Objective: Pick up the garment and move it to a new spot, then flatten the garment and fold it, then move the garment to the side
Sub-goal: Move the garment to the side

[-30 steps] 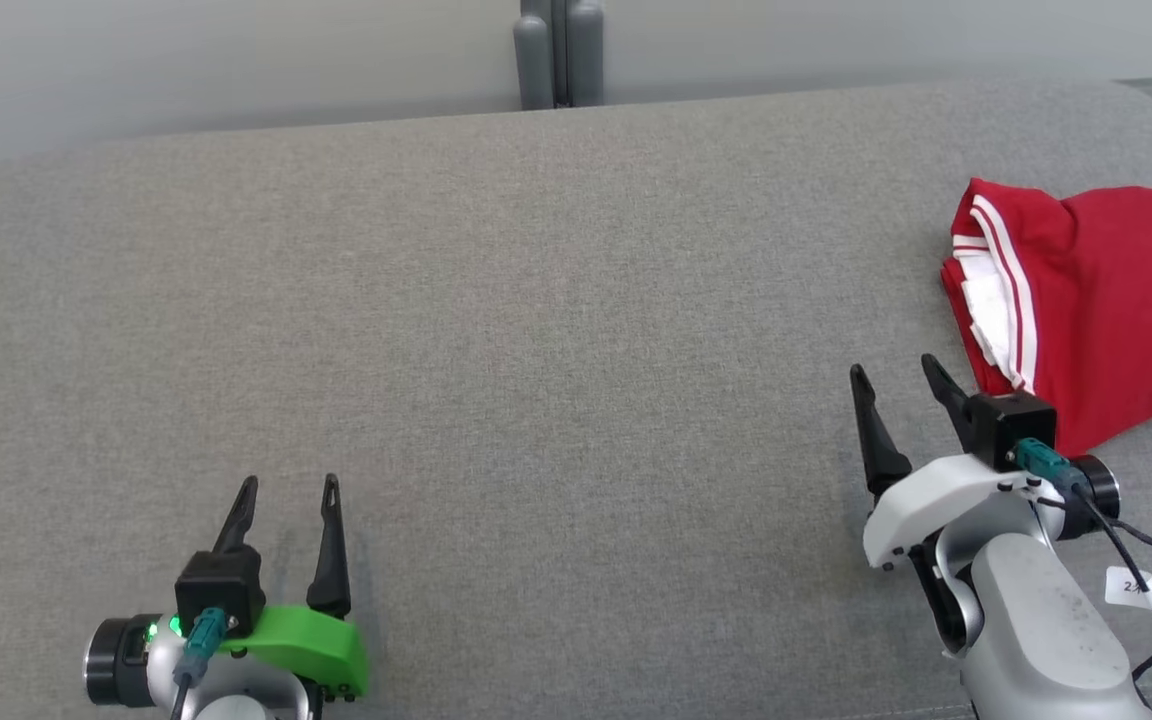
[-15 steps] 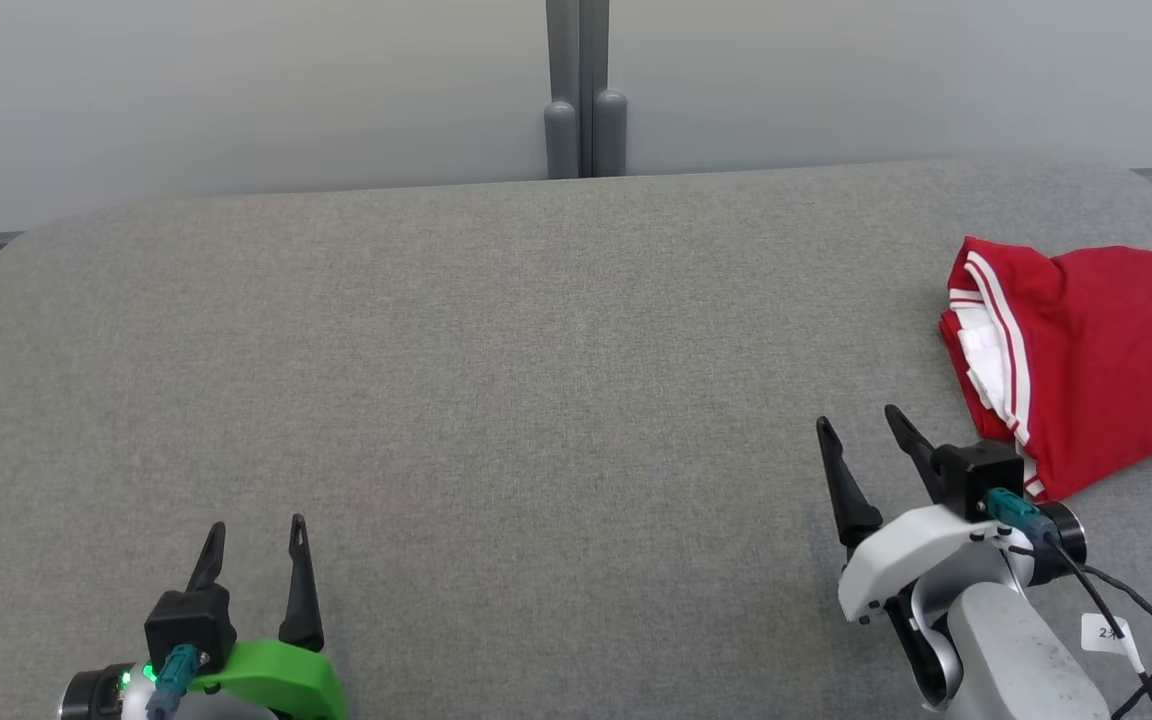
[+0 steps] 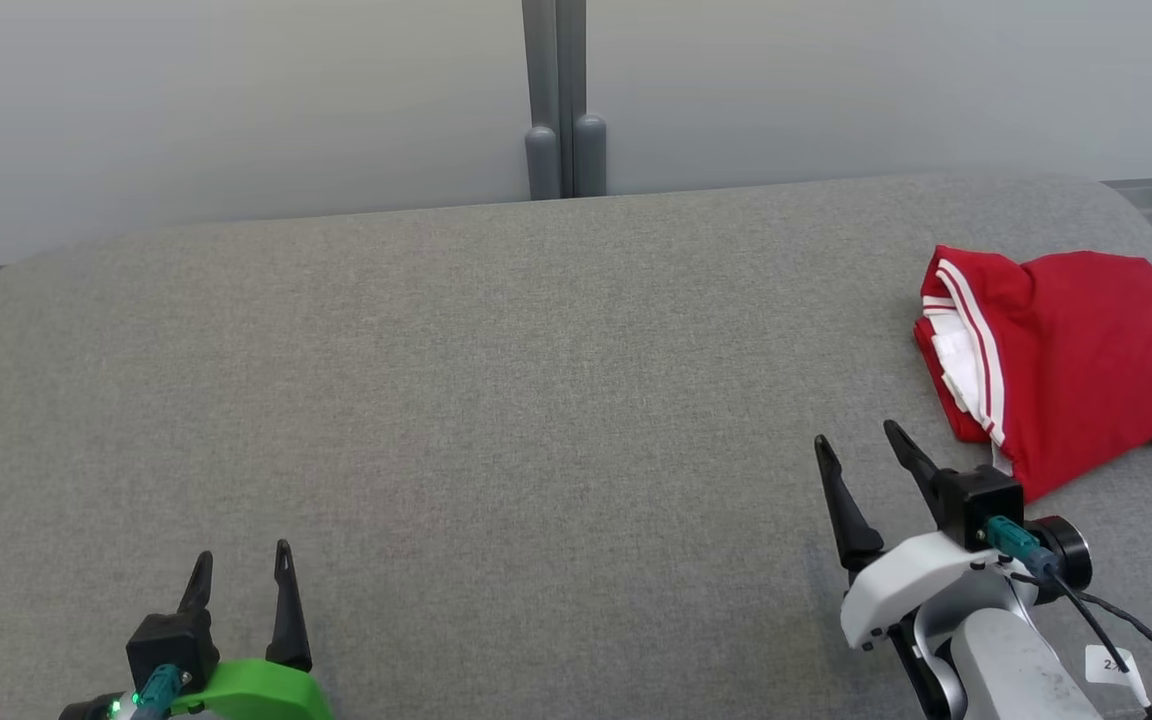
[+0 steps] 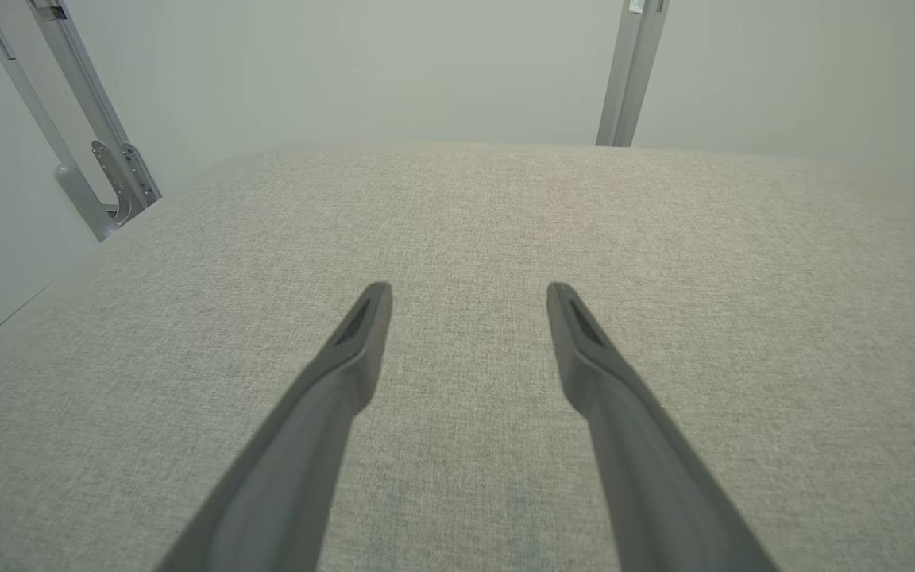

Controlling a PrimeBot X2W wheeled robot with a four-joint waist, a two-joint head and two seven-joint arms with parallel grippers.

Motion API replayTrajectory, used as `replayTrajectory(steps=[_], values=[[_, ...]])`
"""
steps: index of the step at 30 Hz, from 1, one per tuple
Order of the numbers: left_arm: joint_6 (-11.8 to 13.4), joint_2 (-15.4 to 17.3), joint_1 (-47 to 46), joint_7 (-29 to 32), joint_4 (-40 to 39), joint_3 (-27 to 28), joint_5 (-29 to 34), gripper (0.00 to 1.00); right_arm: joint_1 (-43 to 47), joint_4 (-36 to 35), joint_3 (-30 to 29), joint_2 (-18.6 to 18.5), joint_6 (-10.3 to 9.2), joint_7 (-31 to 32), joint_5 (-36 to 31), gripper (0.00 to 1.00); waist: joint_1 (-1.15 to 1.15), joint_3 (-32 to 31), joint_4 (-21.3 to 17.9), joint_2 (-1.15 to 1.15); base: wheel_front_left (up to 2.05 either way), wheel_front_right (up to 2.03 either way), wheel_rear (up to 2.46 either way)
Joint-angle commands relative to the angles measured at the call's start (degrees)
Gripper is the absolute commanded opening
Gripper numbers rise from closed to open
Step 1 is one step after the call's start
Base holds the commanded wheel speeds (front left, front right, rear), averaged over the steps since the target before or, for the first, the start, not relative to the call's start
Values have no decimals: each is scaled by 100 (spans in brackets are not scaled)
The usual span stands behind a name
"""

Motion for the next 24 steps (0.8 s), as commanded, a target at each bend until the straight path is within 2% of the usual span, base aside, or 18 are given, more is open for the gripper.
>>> replayTrajectory(steps=[1, 14, 24], values=[[-15, 11, 51, 3, 8, 3, -20, 100, 74, -29, -4, -15, -10, -12, -43, 100, 0, -4, -12, 0, 0, 0, 0], [-126, 11, 13, 3, 187, -43, -70, 100, 158, -2, 69, -15, -10, -12, -49, 100, 0, -11, -38, 0, 0, 0, 0], [-107, 12, 57, 3, 232, -64, -57, 100, 145, 30, 56, -18, -11, -12, -30, 100, 0, -5, -78, 0, 0, 0, 0]])
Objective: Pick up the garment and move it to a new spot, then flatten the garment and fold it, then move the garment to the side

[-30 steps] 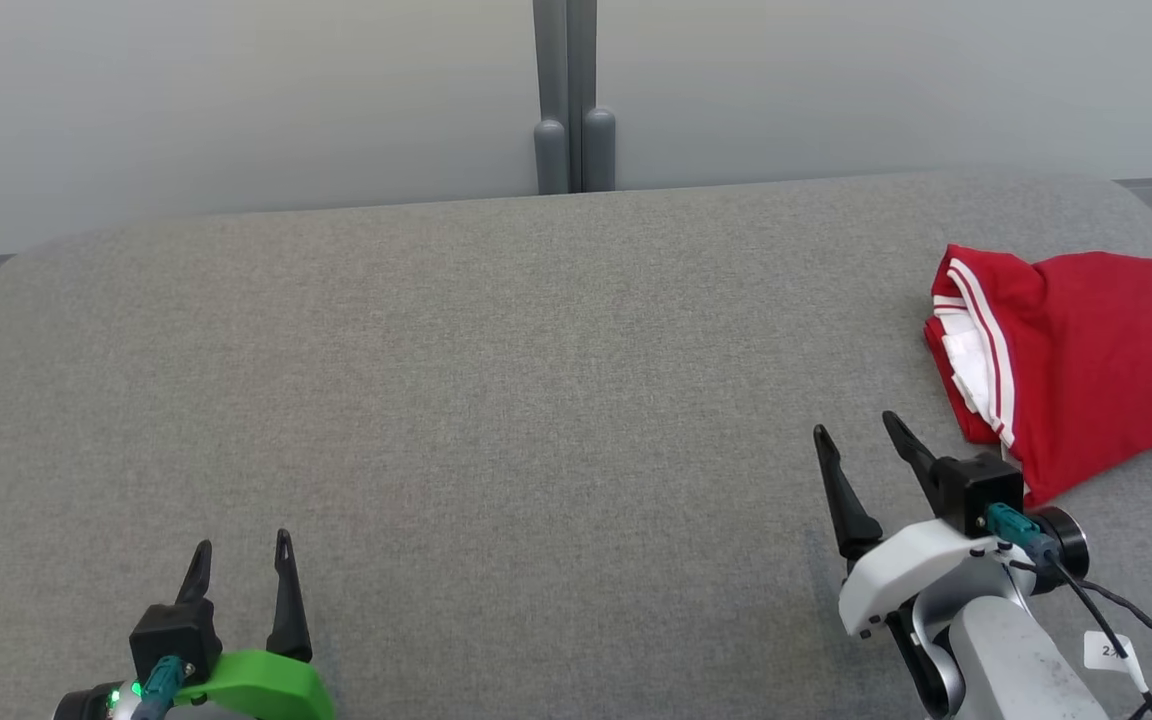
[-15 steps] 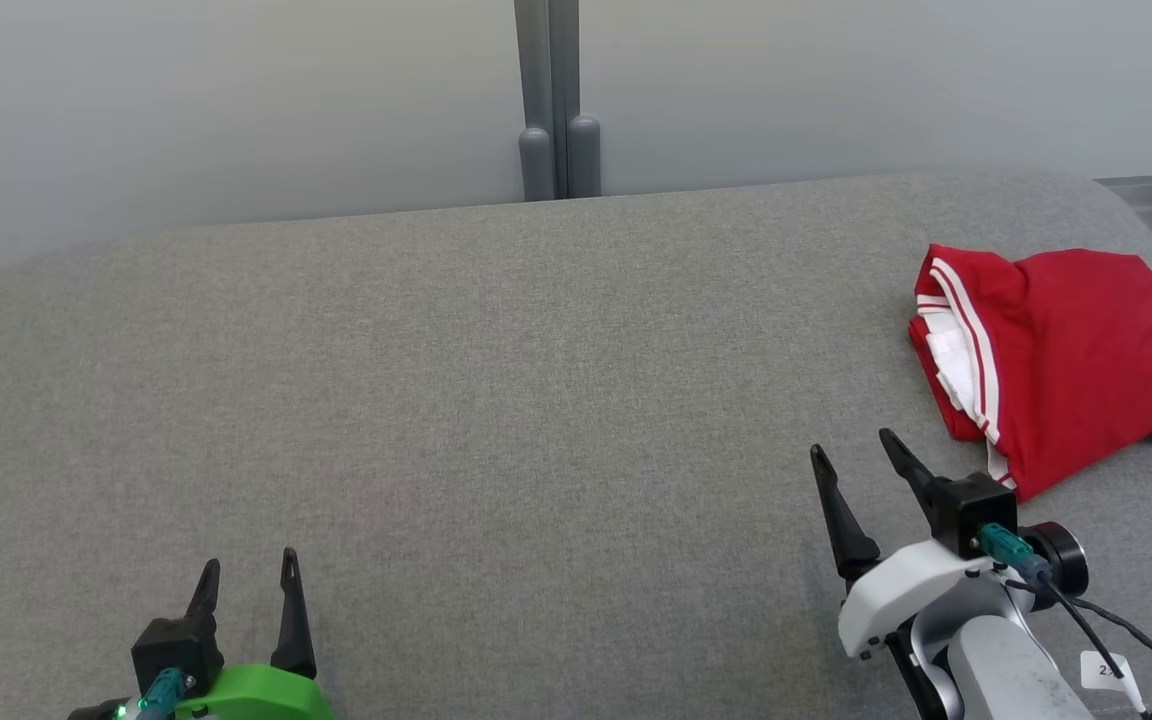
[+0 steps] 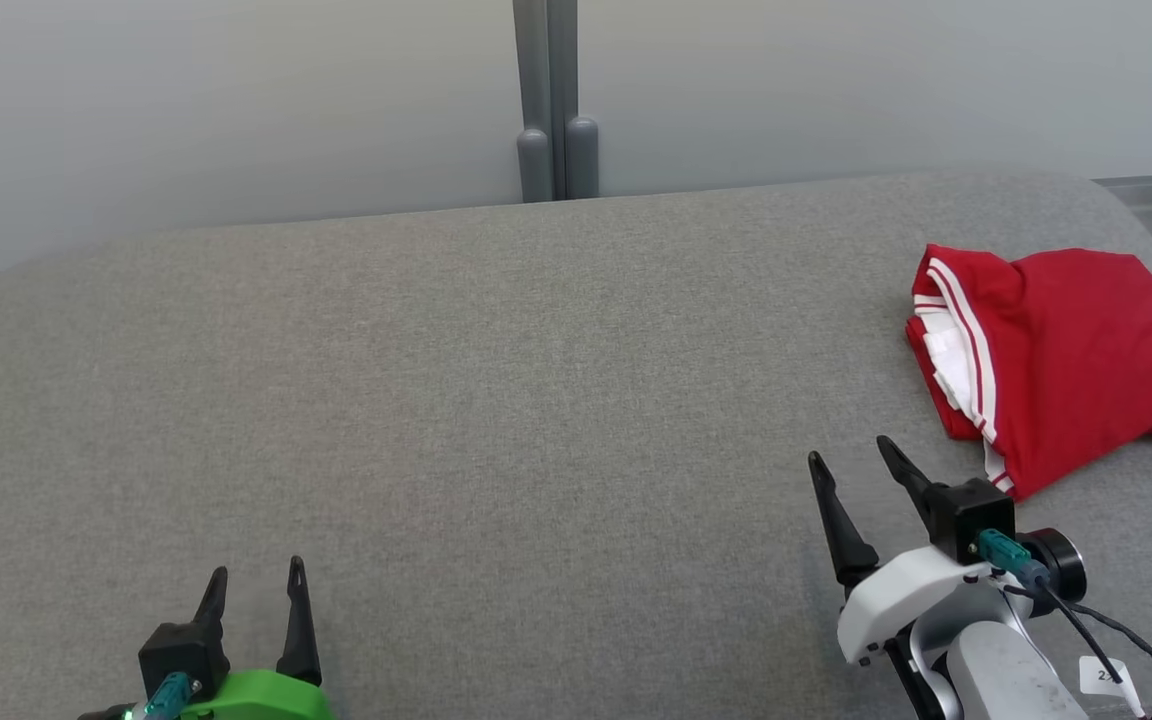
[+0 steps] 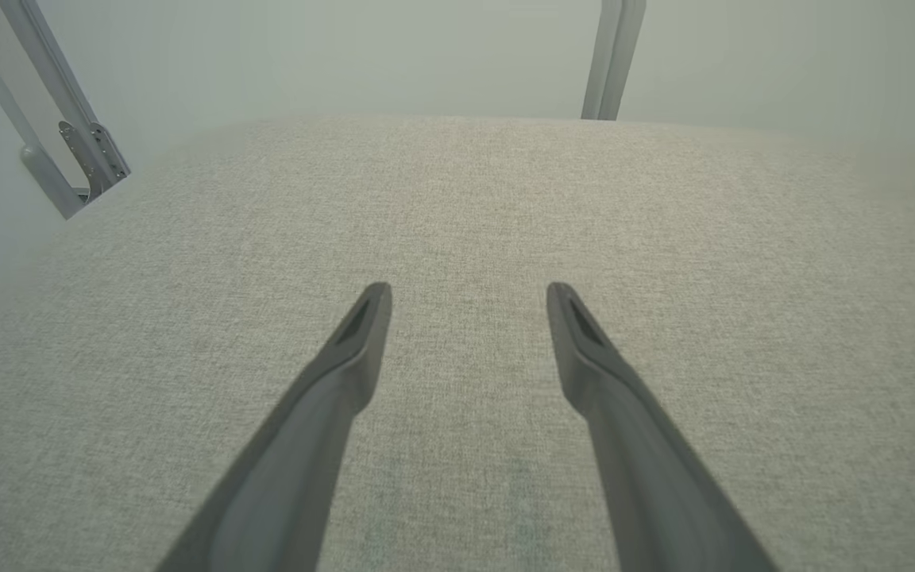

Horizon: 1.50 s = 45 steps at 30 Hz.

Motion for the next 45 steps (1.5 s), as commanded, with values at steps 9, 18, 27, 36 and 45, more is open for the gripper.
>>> replayTrajectory(steps=[9, 18, 27, 36, 45], values=[[32, 16, 18, 3, 22, -23, -52, 100, 6, -3, -9, -14, -11, -12, 150, 100, 0, 37, -38, 0, 0, 0, 0], [-93, 17, 6, 3, 82, -95, -155, 100, 50, 48, 24, -18, -11, -12, 228, 100, 0, 37, -52, 0, 0, 0, 0], [-205, 16, -12, 3, 88, -147, -230, 100, 68, 59, 61, -18, -11, -12, 238, 100, 0, 38, -58, 0, 0, 0, 0], [-236, -23, -33, 83, 255, -71, -455, 0, 49, 223, -14, 12, 1, 79, 371, 0, 0, 44, -62, 0, 0, 0, 0], [-282, -19, -107, 355, 82, 14, -1466, 0, 85, 45, -183, 8, 0, 360, 1436, 0, 0, 50, -55, 0, 0, 0, 0]])
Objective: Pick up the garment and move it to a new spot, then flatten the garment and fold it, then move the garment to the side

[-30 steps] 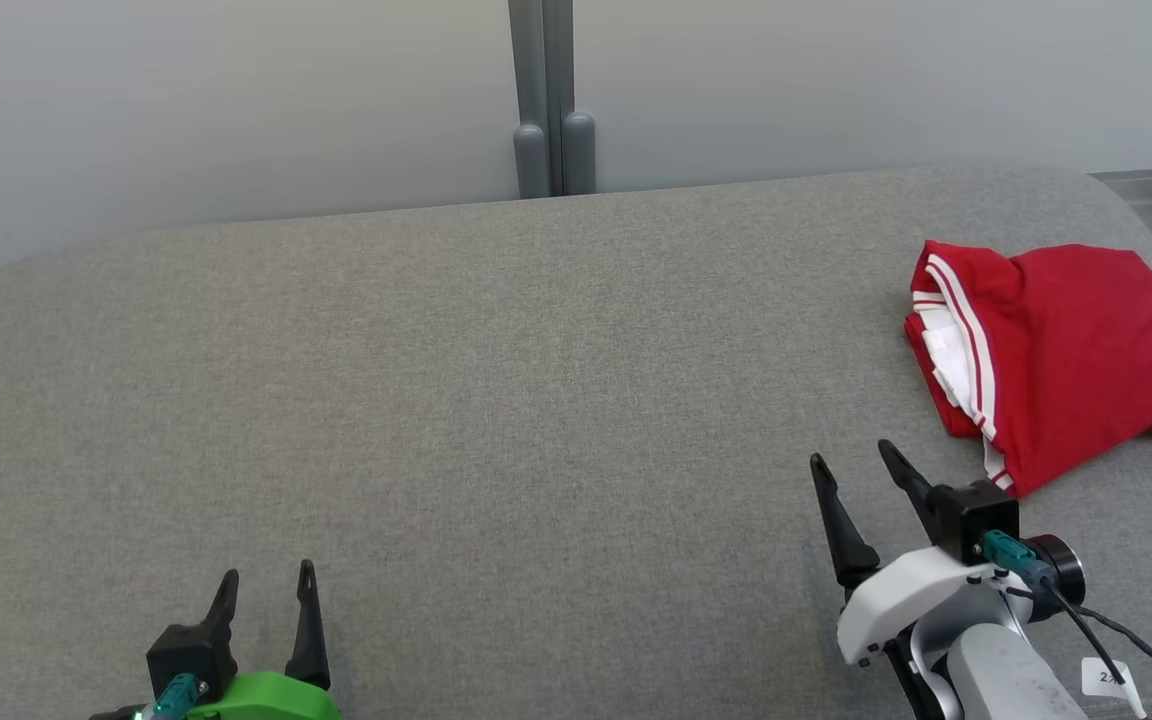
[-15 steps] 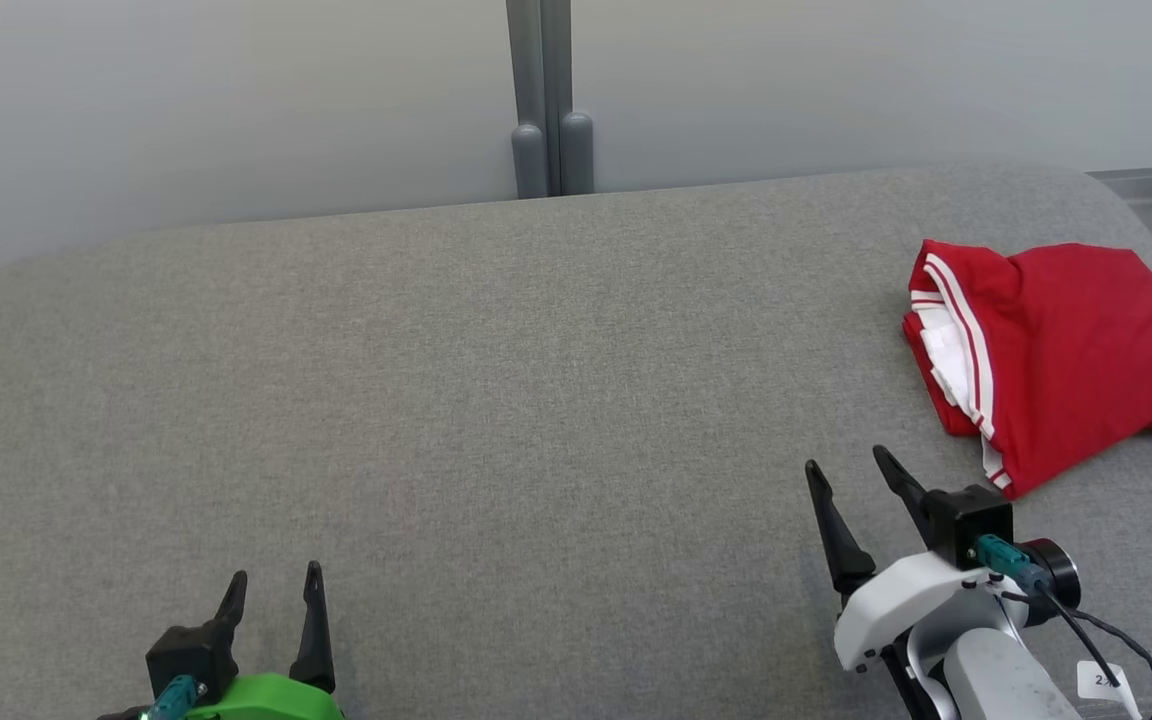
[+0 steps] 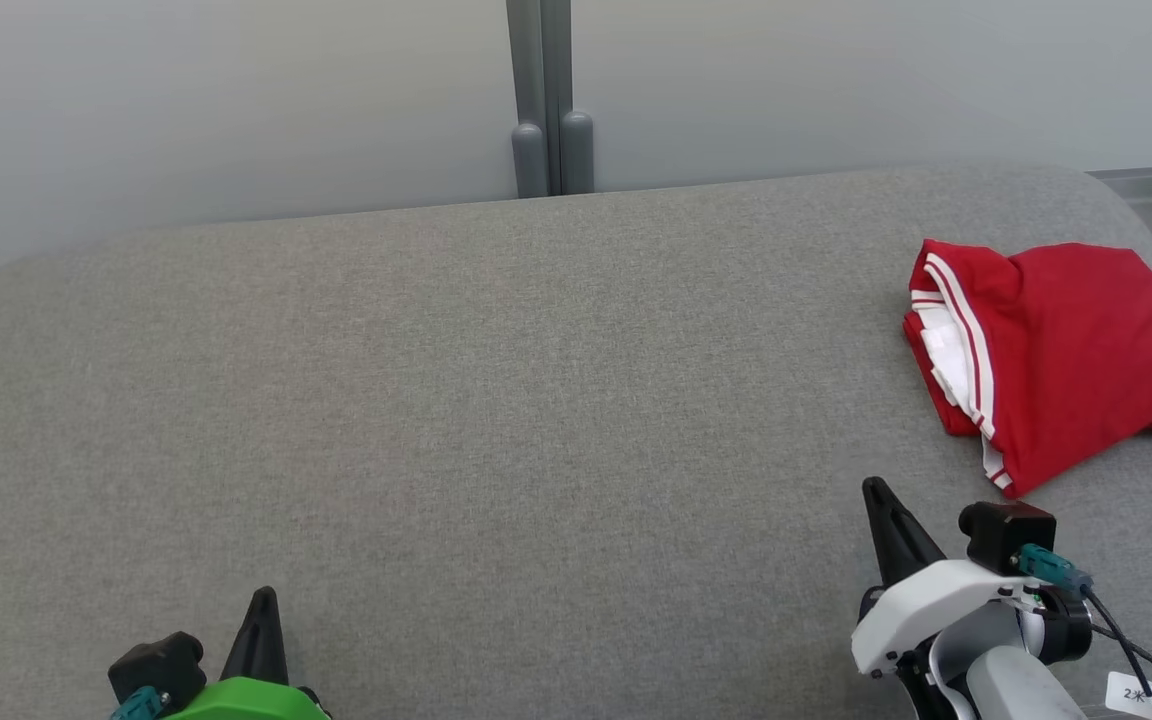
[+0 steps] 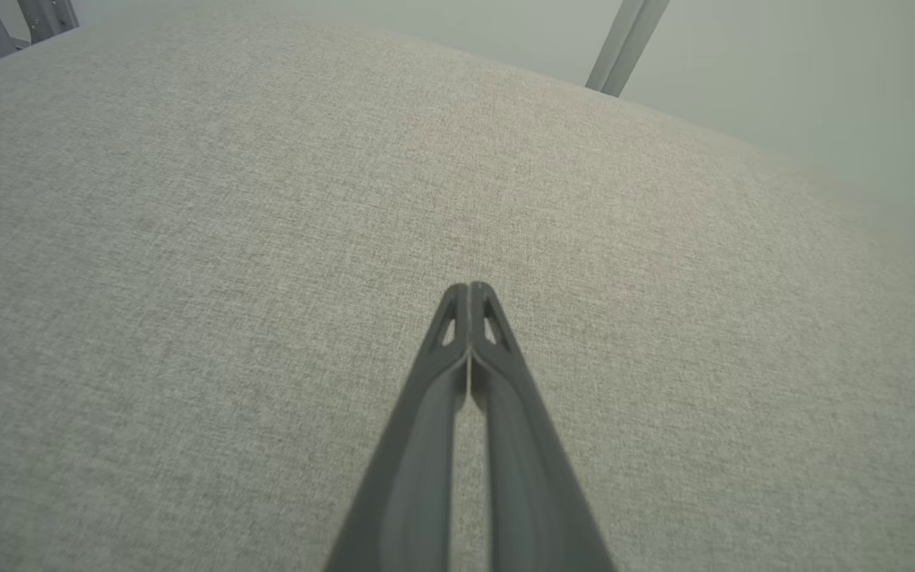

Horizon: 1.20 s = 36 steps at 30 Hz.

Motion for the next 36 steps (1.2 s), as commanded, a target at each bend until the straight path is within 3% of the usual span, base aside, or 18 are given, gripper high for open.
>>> replayTrajectory(steps=[1, 16, 36], values=[[-29, 23, -152, 42, -146, 35, -286, 0, -85, -157, -53, -16, -1, 58, 297, 0, 0, 1, 2, 0, 0, 0, 0], [-99, 31, -232, 387, -455, 118, -1798, 0, -12, -451, -279, -21, -2, 437, 1887, 0, 0, 11, 13, 0, 0, 0, 0], [-172, 41, -350, 783, -732, 245, -3339, 0, 41, -717, -542, -28, -3, 858, 3508, 0, 0, 24, 28, 0, 0, 0, 0]])
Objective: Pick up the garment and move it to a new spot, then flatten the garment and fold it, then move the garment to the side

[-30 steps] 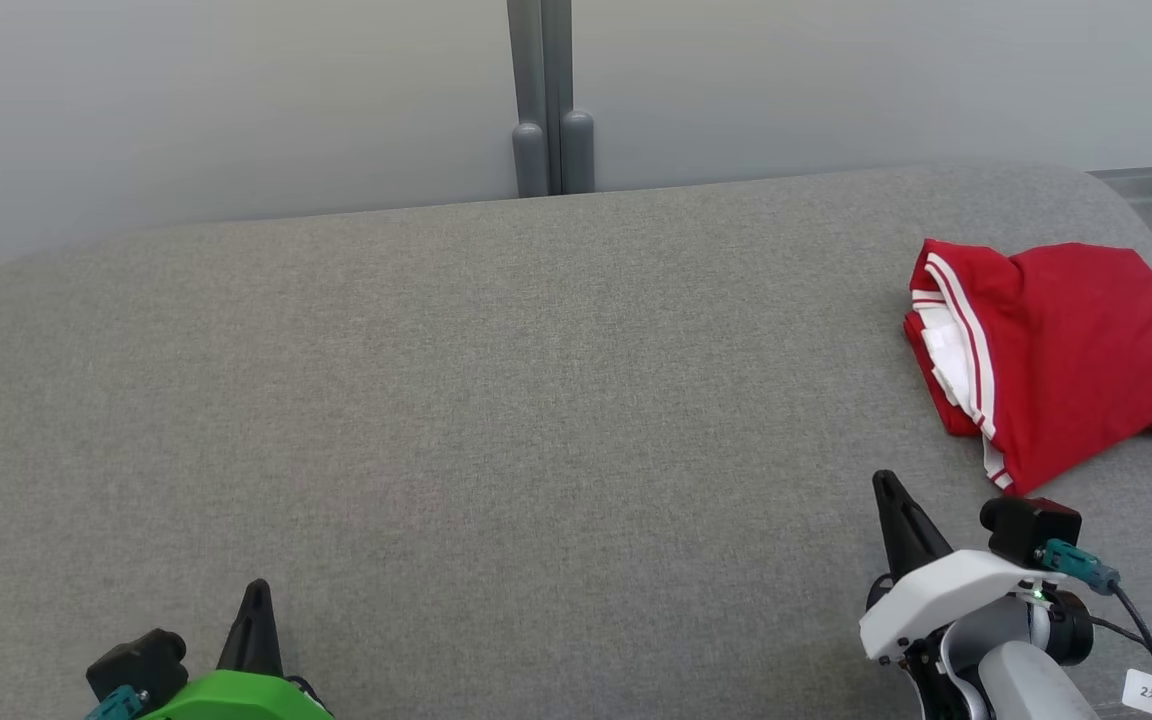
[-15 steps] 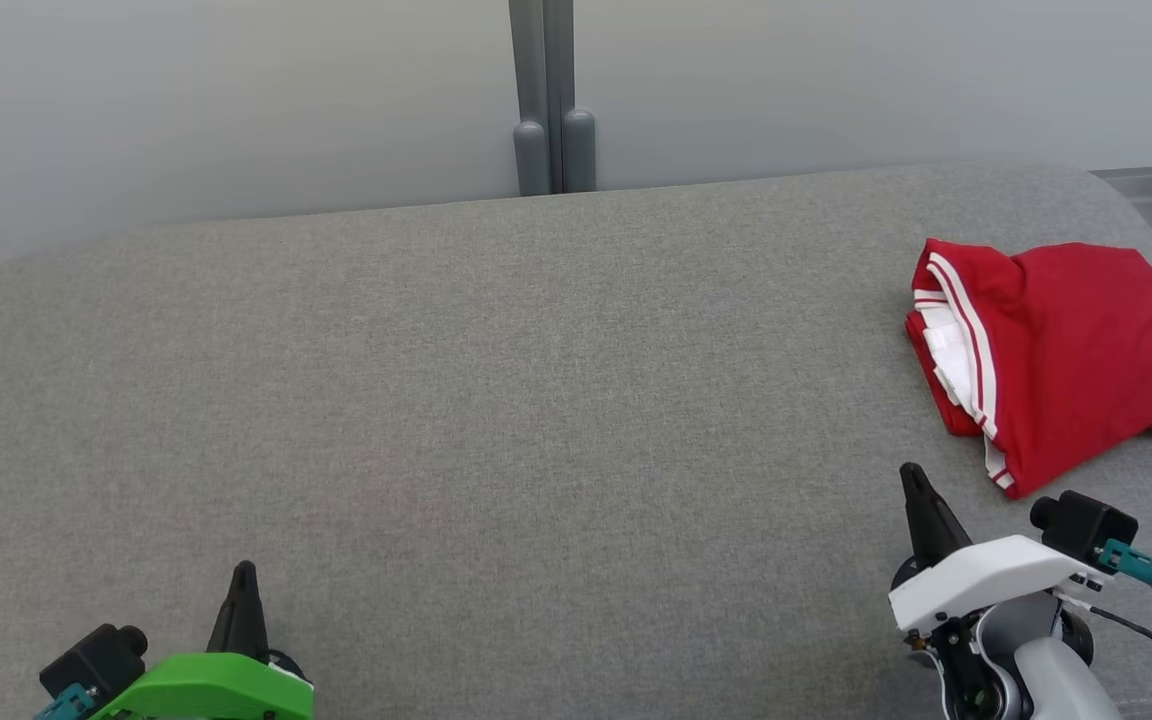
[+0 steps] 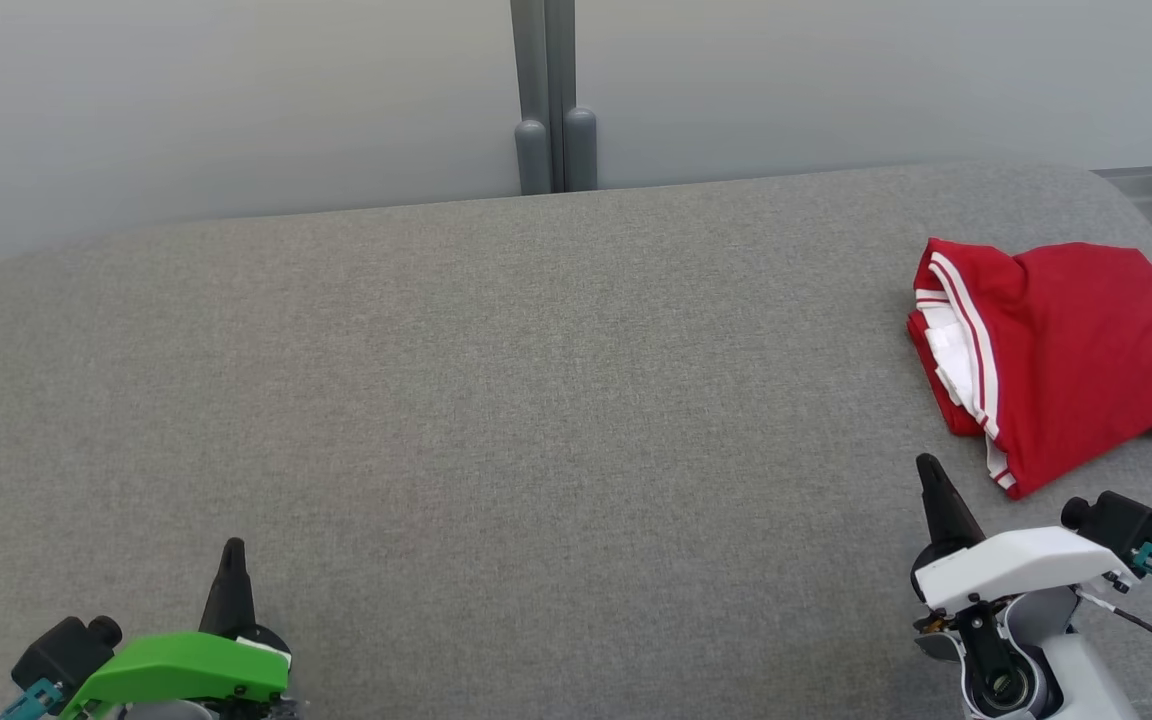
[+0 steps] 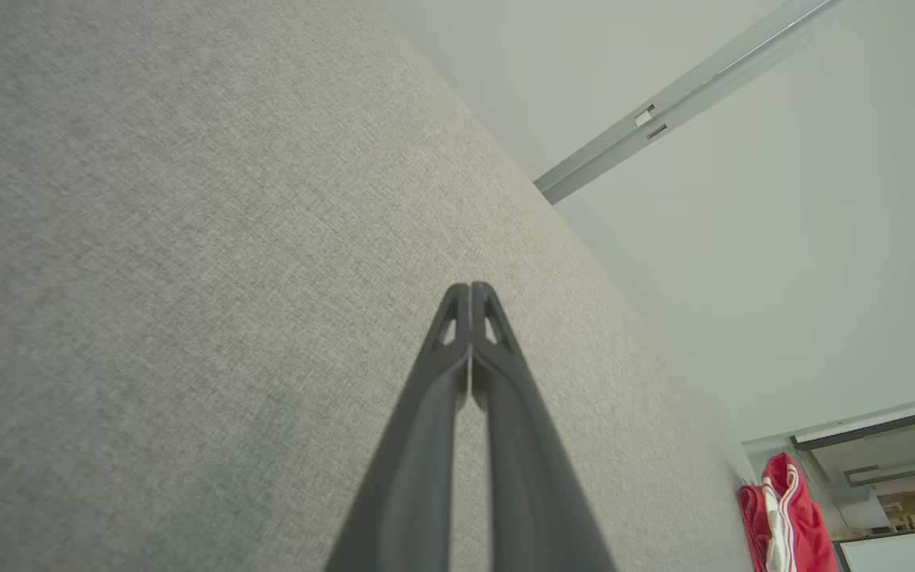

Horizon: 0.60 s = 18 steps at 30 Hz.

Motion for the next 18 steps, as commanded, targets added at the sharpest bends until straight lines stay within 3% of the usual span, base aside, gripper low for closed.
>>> replayTrajectory(steps=[1, 18], values=[[-30, 38, -187, 48, -115, 33, -240, 0, -29, -118, -48, -26, -2, 56, 237, 0, 0, 1, 2, 0, 0, 0, 0], [-78, 44, -262, 313, -293, 122, -1262, 0, 6, -292, -224, -30, -3, 335, 1311, 0, 0, 11, 13, 0, 0, 0, 0]])
